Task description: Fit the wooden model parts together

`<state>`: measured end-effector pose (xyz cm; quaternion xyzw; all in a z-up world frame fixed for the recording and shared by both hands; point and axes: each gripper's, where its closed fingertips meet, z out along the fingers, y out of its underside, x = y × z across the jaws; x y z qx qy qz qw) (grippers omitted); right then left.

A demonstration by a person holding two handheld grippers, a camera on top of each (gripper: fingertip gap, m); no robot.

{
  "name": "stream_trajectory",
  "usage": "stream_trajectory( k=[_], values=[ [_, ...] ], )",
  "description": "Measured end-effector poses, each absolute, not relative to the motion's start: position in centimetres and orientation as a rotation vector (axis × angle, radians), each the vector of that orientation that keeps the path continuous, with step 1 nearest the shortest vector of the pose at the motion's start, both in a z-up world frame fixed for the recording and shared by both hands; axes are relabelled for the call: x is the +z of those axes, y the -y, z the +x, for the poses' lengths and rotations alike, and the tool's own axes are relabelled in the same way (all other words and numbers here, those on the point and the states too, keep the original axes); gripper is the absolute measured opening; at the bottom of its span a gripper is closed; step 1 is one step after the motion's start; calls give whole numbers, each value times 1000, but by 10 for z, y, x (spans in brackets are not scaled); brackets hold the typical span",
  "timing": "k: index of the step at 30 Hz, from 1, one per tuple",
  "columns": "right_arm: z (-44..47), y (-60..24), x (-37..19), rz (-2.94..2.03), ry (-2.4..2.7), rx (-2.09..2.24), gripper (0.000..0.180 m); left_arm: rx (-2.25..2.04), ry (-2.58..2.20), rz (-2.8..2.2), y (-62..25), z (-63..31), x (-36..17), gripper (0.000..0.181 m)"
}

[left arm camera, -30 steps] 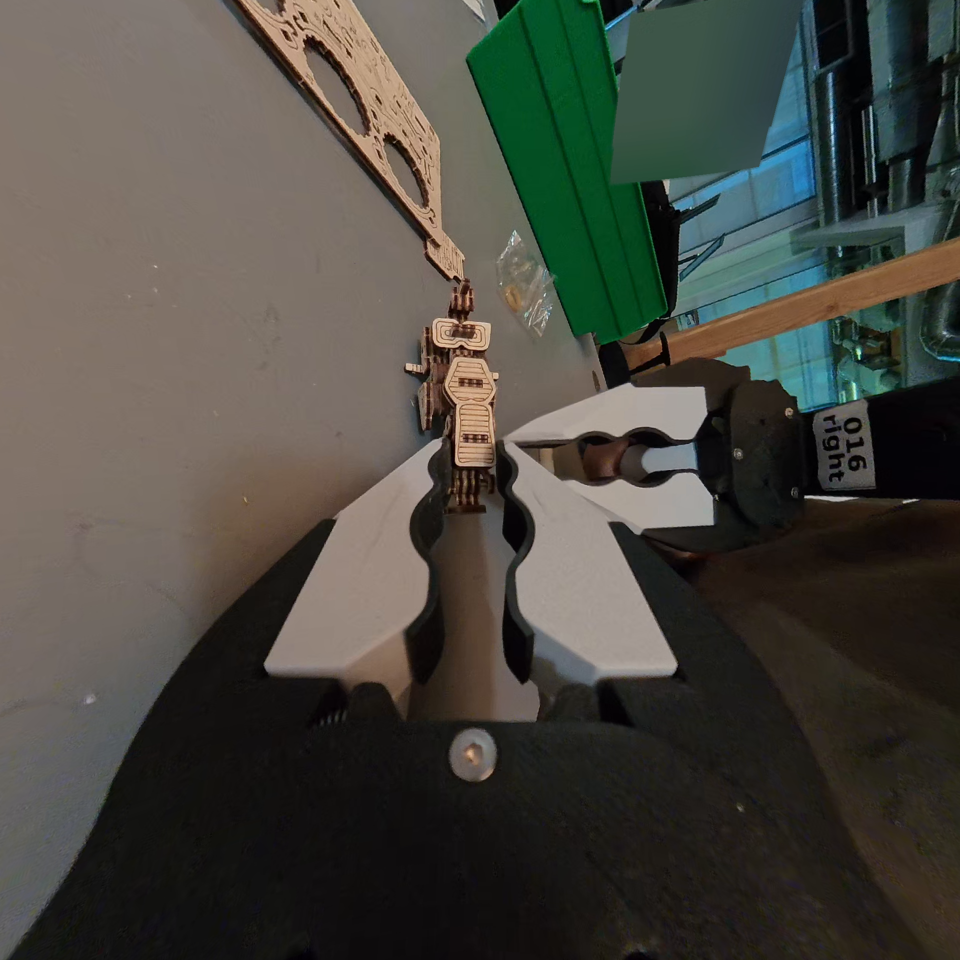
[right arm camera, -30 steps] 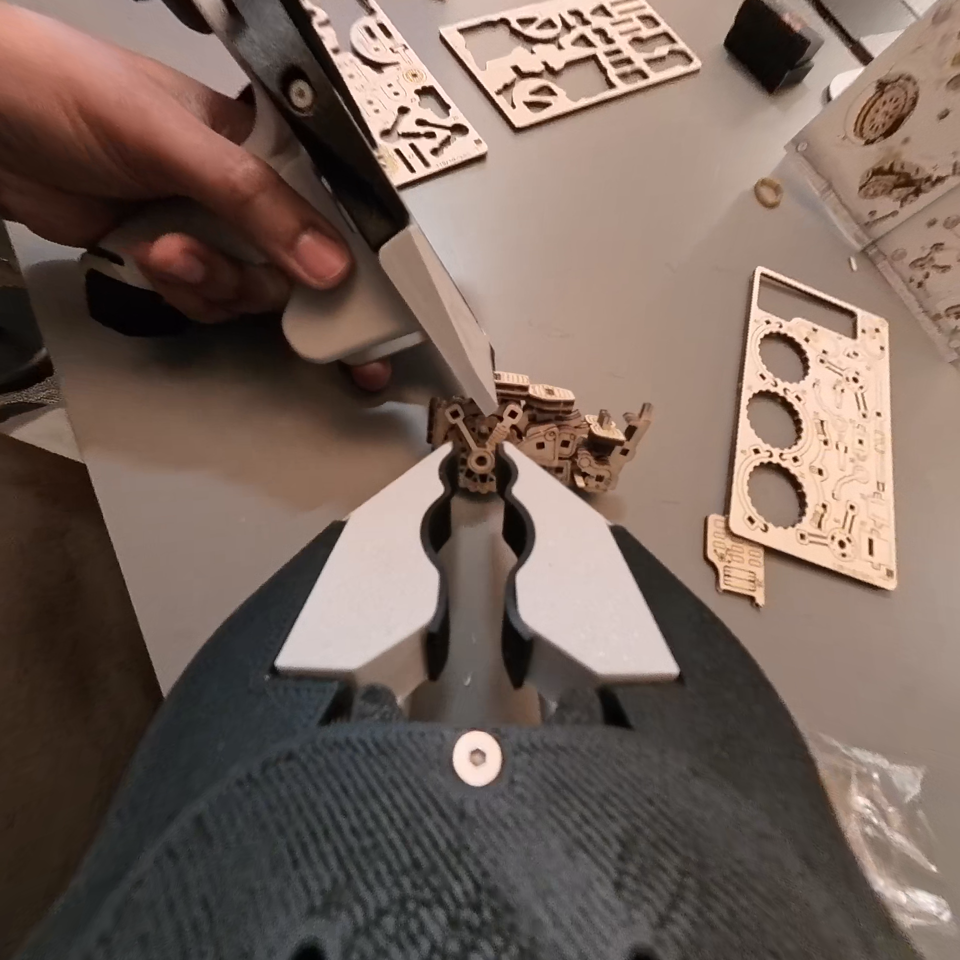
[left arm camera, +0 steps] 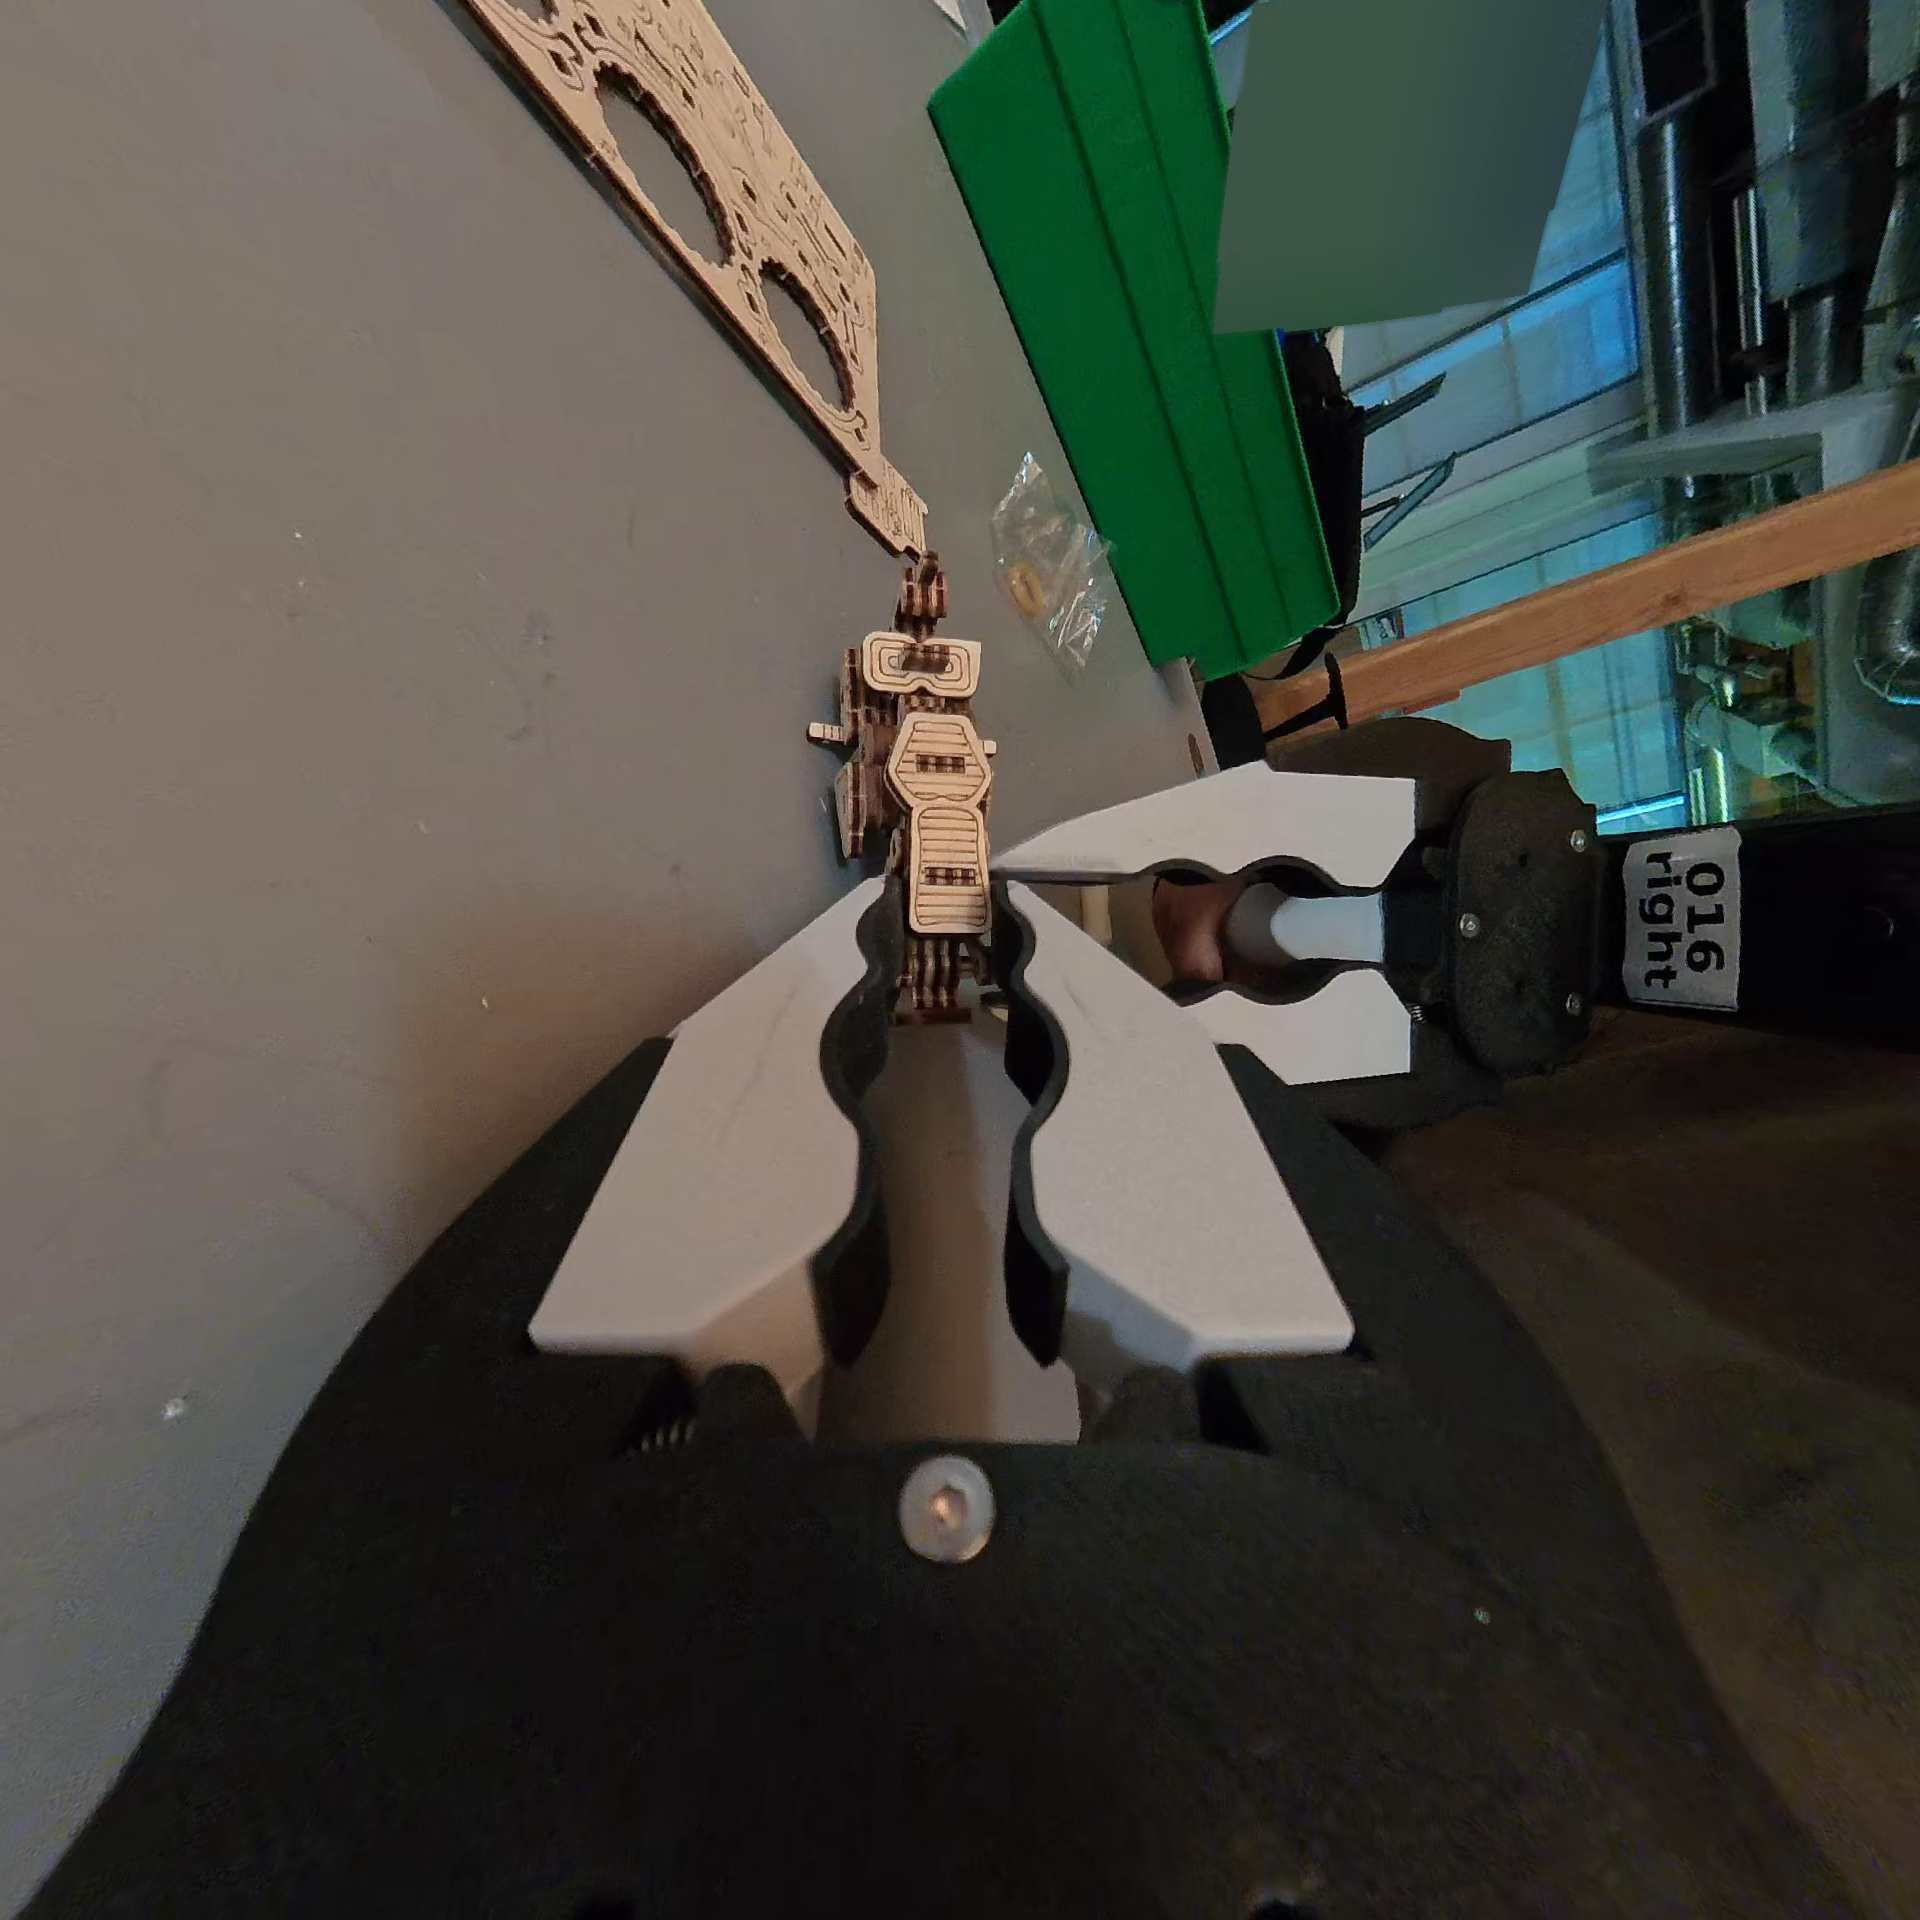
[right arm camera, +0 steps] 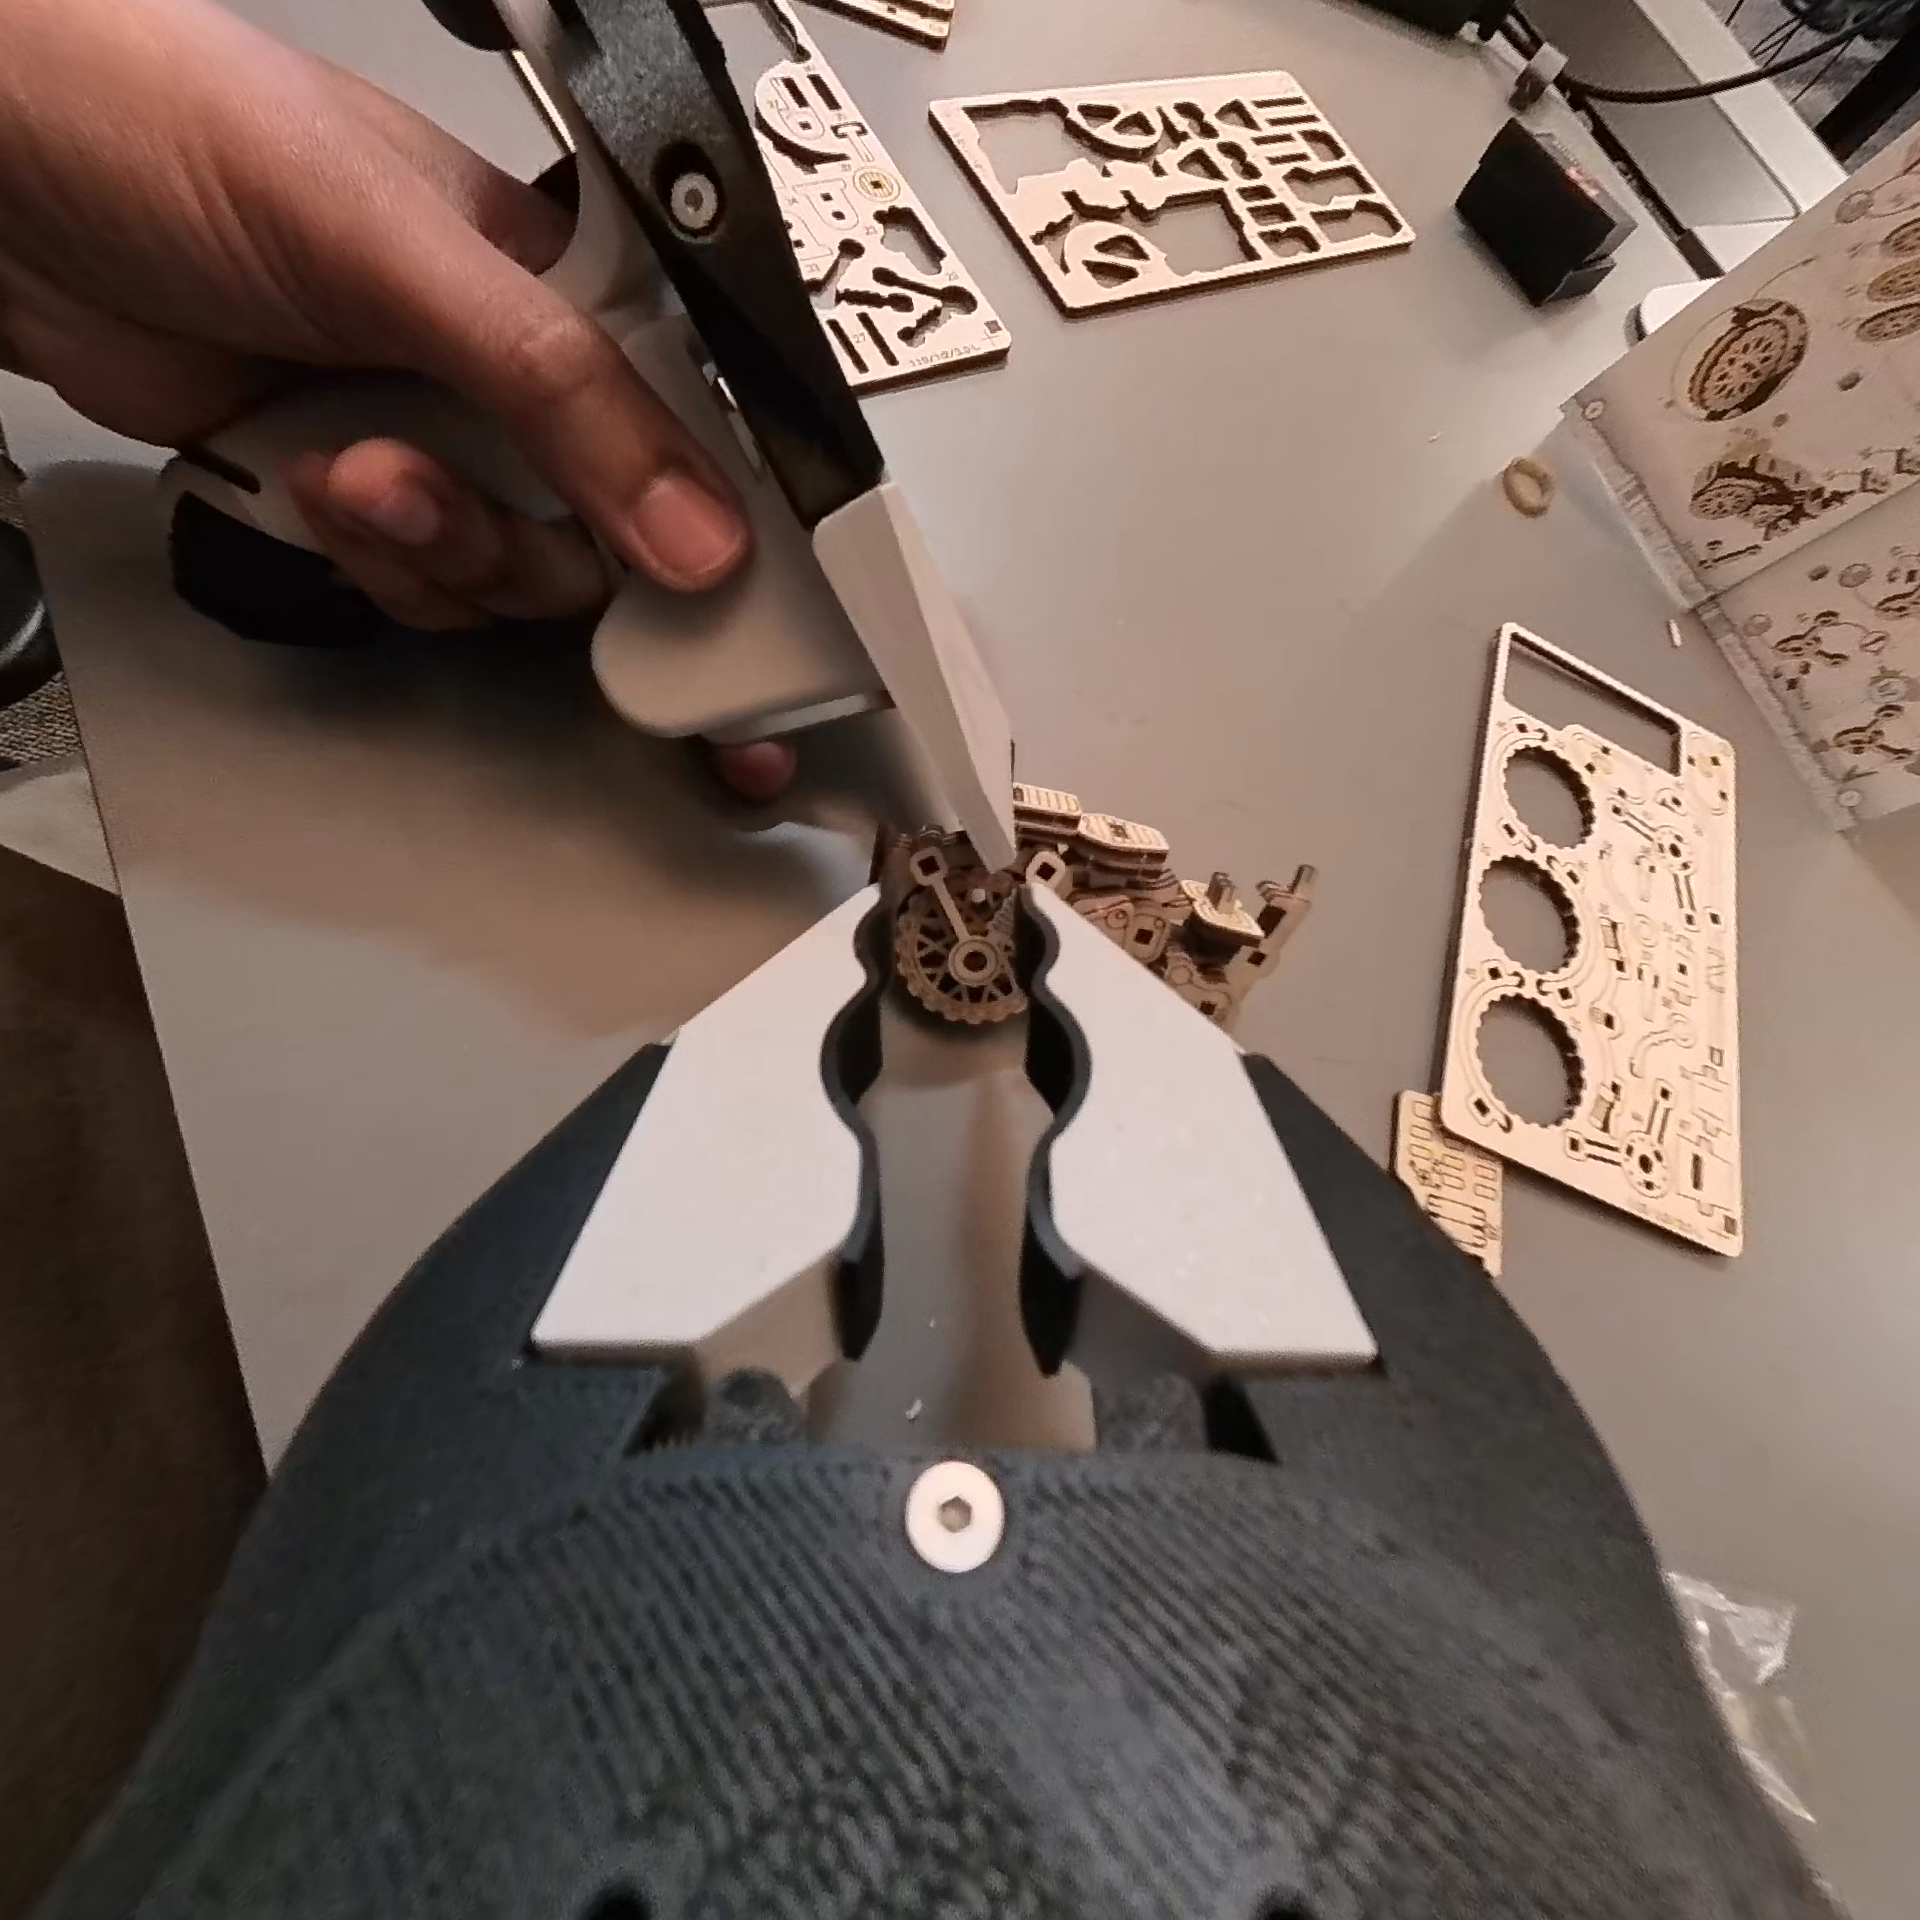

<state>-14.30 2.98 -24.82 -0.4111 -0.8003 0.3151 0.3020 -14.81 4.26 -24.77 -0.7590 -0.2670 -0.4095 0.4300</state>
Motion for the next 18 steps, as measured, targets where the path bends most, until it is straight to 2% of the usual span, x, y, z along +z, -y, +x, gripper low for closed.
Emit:
stream_trajectory(
  k=[18],
  values=[
    [-144,-29,-248,-1074,2124,858,23,-943,600,-1942,-42,-148,-249,13]
  ],
)
